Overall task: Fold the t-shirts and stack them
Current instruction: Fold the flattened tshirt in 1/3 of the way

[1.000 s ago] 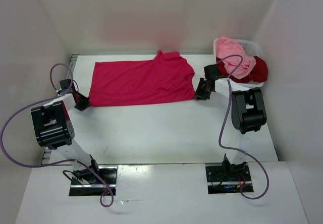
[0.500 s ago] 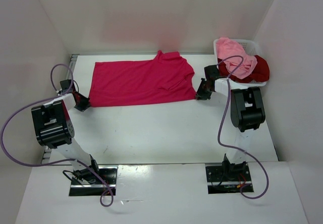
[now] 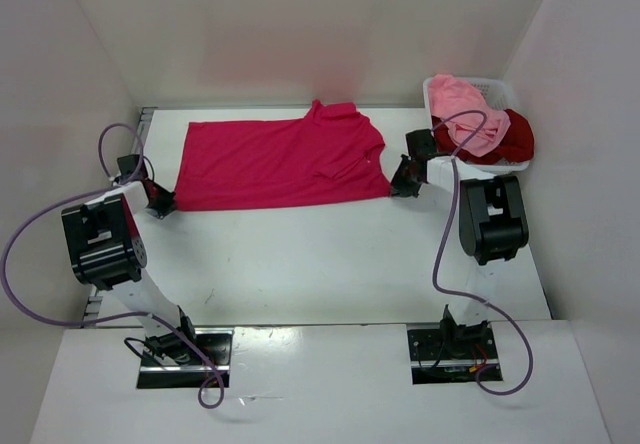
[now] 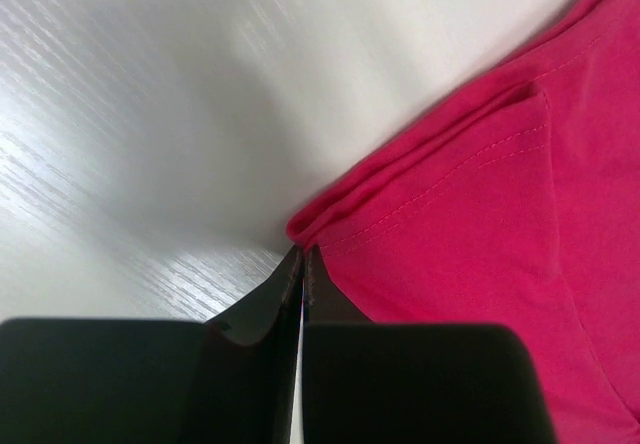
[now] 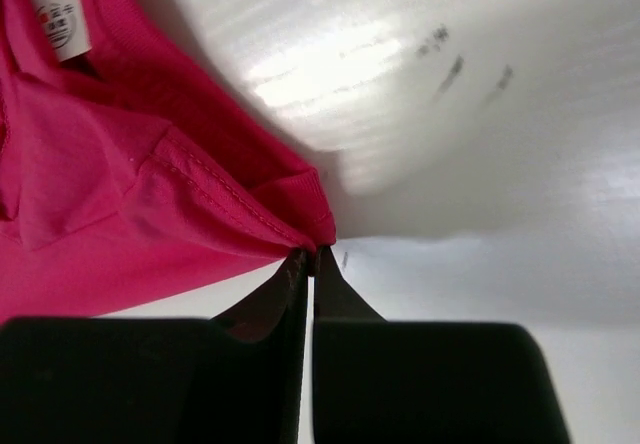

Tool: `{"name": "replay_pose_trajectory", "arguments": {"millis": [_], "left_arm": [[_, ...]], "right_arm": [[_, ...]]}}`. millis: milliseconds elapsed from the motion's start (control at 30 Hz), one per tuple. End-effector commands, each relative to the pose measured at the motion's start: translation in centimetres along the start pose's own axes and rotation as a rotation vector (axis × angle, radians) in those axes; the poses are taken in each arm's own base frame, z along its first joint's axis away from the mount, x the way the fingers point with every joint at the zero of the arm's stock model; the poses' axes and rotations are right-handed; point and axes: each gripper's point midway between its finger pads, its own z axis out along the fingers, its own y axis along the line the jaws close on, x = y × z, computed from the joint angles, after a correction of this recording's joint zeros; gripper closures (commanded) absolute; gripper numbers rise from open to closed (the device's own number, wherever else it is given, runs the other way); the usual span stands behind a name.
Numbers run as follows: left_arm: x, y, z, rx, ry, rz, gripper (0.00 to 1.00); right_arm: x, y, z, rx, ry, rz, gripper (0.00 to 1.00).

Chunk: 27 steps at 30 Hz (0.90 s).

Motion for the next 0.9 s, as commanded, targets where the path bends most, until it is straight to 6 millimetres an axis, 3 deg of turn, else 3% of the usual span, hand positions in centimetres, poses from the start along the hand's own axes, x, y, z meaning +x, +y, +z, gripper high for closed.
{"name": "replay_pose_trajectory", "arguments": {"millis": [0,100,300,400,500,567,633,700,733,767,800,867], "left_arm": [[-1.9,1.5,0.1,-0.058,-0.045,0.011,1.00],[-1.5,1.8,-0.4,-0.067,-0.034,0.011,1.00],[-0.1,3.0,-2.2,-0.093,-0.018,0.011,1.00],[0.9,3.5,-3.2,-0.092,-0.003,0.011,1.00],[2.9,5.1,-4.3,-0.122,0.036,0.023,1.00],[3.2,5.3,-5.6,-0.117,0.031,0.037,1.00],[2.8,5.6,-6.8,-0.126,-0.002,0.038,0.95],[3.2,6.1,-7.3,-0.143,0.002,0.038,0.75],[3.1,6.0,-7.5,-0.138,-0.005,0.038,0.66],[3.1,5.9,-7.9,-0.136,-0.008,0.038,0.56],[3.1,6.0,-8.1,-0.136,-0.008,0.038,0.36],[2.2,5.8,-8.7,-0.142,-0.040,0.029,0.15]], "right_arm": [[-0.6,-2.0,-2.6,0.083,-0.060,0.028,1.00],[0.9,-2.8,-3.4,0.092,-0.032,0.028,1.00],[5.7,-5.8,-4.8,0.146,0.056,0.058,1.00],[6.9,-6.8,-5.9,0.158,0.065,0.087,0.98],[8.1,-6.6,-7.6,0.108,0.072,0.136,0.98],[8.2,-5.5,-8.9,0.042,0.078,0.165,0.98],[8.8,-6.0,-9.4,0.046,0.088,0.188,0.98],[8.8,-5.8,-9.9,0.017,0.090,0.208,0.91],[8.9,-5.8,-10.2,0.017,0.090,0.208,0.77],[8.6,-5.5,-10.7,0.003,0.070,0.205,0.69],[8.2,-5.6,-11.2,0.003,0.063,0.213,0.64],[7.3,-4.9,-12.0,-0.018,0.036,0.198,0.54]]}}
